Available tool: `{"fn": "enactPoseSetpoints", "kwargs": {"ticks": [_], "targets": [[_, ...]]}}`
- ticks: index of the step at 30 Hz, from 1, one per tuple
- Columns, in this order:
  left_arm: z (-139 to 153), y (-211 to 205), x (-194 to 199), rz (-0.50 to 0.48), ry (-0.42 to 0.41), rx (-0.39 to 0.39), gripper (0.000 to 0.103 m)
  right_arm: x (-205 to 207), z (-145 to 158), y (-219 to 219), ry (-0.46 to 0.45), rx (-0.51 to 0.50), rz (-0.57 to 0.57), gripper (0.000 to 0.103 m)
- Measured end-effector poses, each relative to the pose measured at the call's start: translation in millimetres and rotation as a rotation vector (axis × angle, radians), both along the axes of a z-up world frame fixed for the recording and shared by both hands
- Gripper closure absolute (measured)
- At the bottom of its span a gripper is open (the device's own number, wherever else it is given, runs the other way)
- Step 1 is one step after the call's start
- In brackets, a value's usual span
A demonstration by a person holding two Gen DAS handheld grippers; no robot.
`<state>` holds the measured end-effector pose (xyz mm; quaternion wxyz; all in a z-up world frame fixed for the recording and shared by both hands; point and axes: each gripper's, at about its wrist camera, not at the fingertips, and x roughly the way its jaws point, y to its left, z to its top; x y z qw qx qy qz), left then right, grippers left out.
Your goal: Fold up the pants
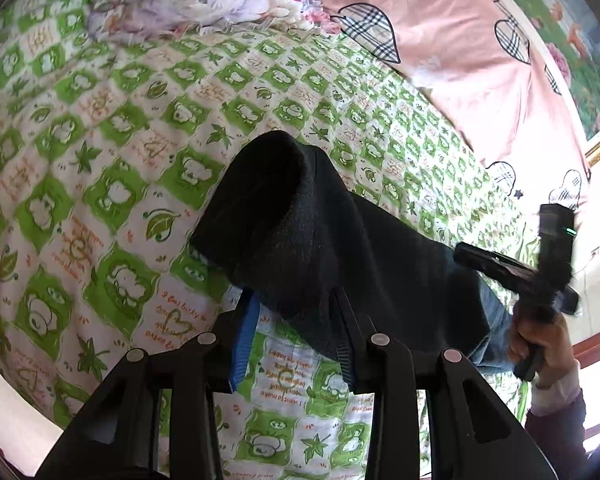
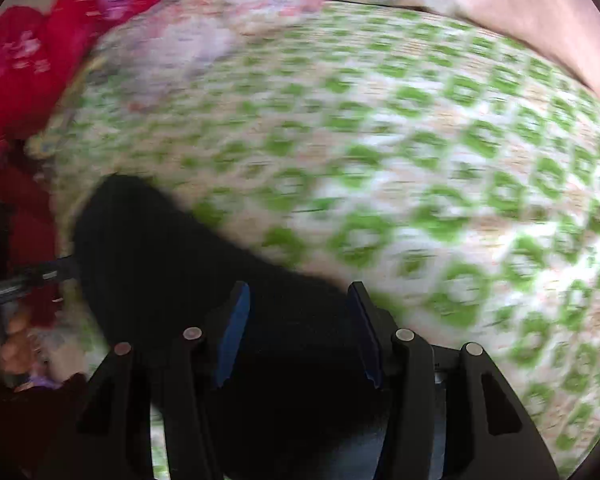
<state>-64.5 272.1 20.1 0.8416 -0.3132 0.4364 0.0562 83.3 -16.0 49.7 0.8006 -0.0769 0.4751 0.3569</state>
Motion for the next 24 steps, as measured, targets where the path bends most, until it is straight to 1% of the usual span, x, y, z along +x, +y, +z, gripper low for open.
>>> {"fn": "enactPoseSetpoints", "kwargs": {"ticks": [2, 4, 5, 8, 10, 13, 16, 18, 20, 21, 22, 24], "targets": [[0, 1, 1, -0.002, 0.003, -0.006, 0.069, -37, 5, 14, -0.065, -0.032, 0.103, 0.051], [0, 2, 2, -0.005, 0.0, -0.005, 0.072, -68, 1, 16, -0.103, -0.089, 0.163, 0.051], [0, 3, 3, -0.006, -0.002, -0.002, 0.074, -80, -4, 13, -0.11, -0.121, 0.177, 0.051], [1, 4, 7, -0.013, -0.012, 0.002, 0.075, -104, -19, -2, -0.133, -0.22, 0.193, 0.051], [3, 3, 9, -0.018, -0.018, 0.007, 0.076, -110, -24, -15, -0.174, -0.292, 0.165, 0.051], [6, 0, 13, -0.027, -0.024, 0.028, 0.076, -117, -24, -31, -0.192, -0.3, 0.144, 0.051], [4, 1, 18, -0.029, -0.014, 0.032, 0.078, -120, -32, -35, -0.209, -0.376, 0.162, 0.051], [2, 3, 21, -0.024, -0.014, 0.018, 0.079, -121, -33, -35, -0.233, -0.376, 0.156, 0.051], [2, 3, 24, -0.027, -0.02, 0.029, 0.082, -114, -32, -37, -0.227, -0.349, 0.122, 0.053], [2, 3, 26, -0.029, -0.019, 0.042, 0.084, -110, -32, -38, -0.227, -0.334, 0.107, 0.068], [2, 4, 28, -0.033, -0.02, 0.049, 0.086, -106, -29, -38, -0.226, -0.317, 0.089, 0.087], [10, 5, 30, -0.042, -0.039, 0.064, 0.088, -105, -20, -34, -0.237, -0.268, 0.064, 0.095]]}}
